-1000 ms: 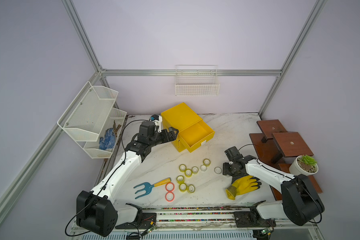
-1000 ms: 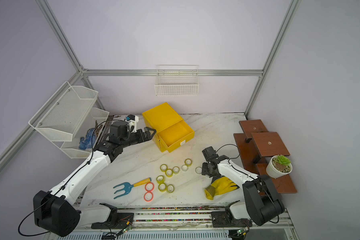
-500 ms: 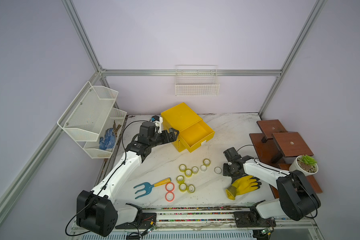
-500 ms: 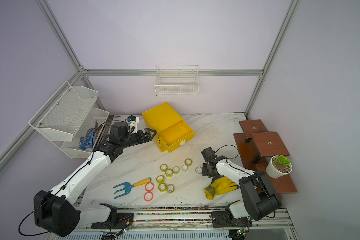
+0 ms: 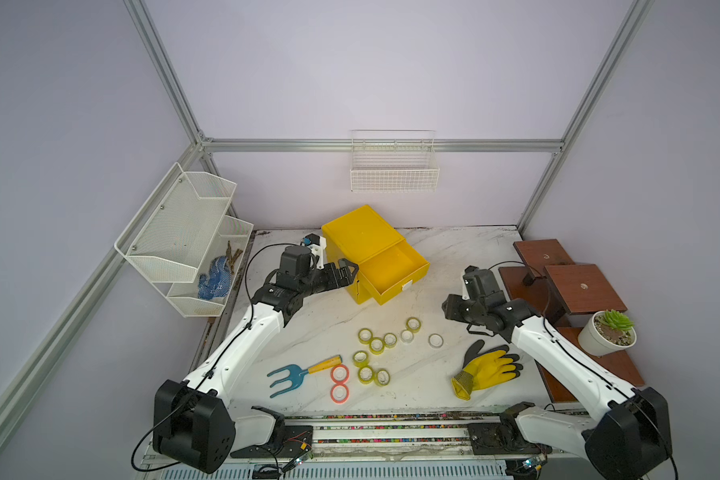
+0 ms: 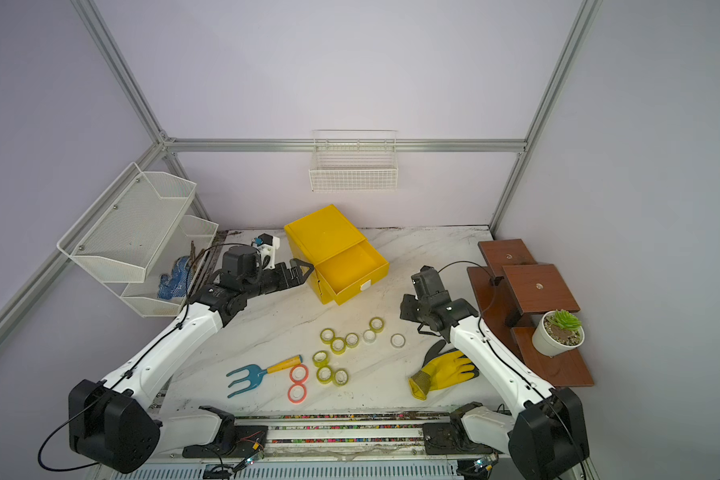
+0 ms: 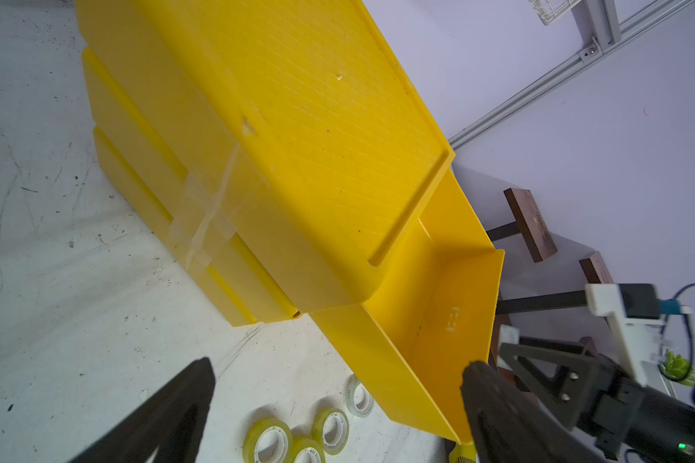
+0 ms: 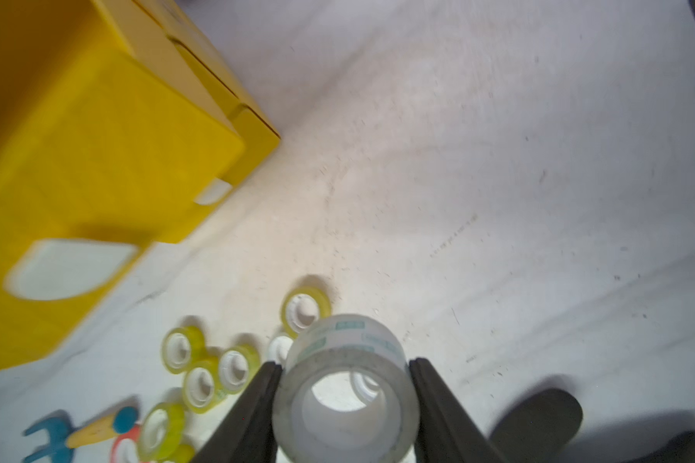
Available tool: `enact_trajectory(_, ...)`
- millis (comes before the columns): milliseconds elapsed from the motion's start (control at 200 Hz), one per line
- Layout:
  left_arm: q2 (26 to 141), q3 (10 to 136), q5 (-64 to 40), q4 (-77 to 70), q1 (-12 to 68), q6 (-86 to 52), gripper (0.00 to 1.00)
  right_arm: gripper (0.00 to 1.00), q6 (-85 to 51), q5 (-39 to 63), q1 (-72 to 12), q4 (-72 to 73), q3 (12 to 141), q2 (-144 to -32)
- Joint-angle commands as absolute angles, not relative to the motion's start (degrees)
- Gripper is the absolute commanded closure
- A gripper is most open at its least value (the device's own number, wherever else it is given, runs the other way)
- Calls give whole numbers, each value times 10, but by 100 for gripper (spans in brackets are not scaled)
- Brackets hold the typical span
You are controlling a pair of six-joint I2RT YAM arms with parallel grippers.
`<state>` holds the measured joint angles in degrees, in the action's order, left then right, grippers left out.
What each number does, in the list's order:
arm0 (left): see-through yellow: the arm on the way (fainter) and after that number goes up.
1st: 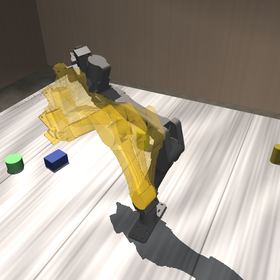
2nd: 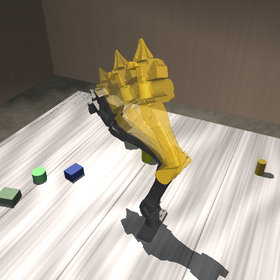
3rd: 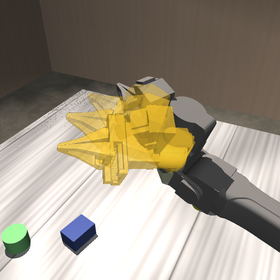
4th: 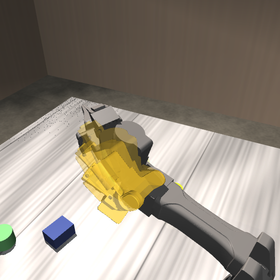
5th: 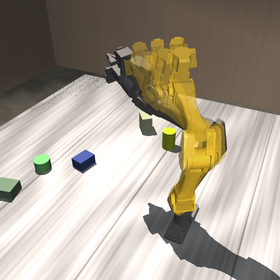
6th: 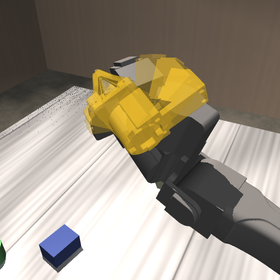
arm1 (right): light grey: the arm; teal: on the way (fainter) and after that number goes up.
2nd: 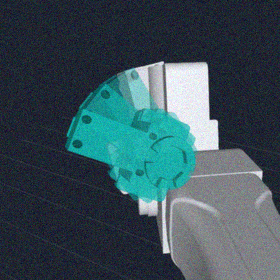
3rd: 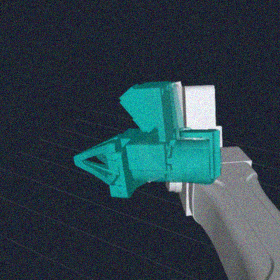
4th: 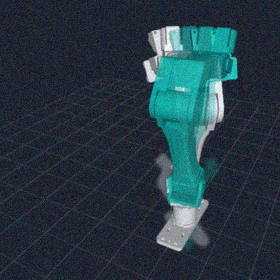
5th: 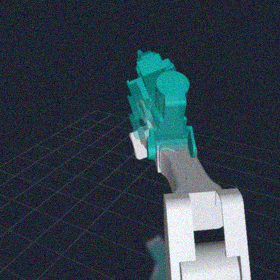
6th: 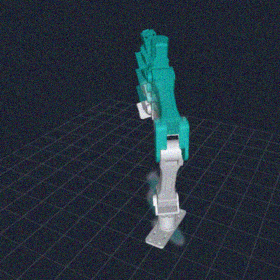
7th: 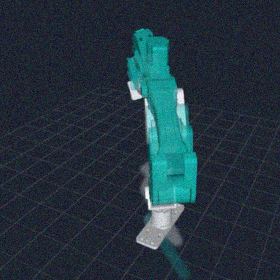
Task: Place the transparent tape into the drawer according to color
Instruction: Pick up the tape from the drawer, then place the tape in the drawer.
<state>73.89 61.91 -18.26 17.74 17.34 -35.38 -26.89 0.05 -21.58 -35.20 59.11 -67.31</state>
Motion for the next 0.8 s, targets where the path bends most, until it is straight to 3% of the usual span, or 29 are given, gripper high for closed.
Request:
enact_trajectory(0, 716, 618, -191, 166, 177, -359, 0, 60, -249, 60, -217, -331, 668, -678)
enact_trajectory(360, 697, 603, -190, 192, 179, -346, 0, 60, -182, 43, -316, -366, 925, -906)
enact_trajectory(790, 682, 600, -159, 250, 186, -307, 0, 56, -170, -27, -351, -367, 973, -1019)
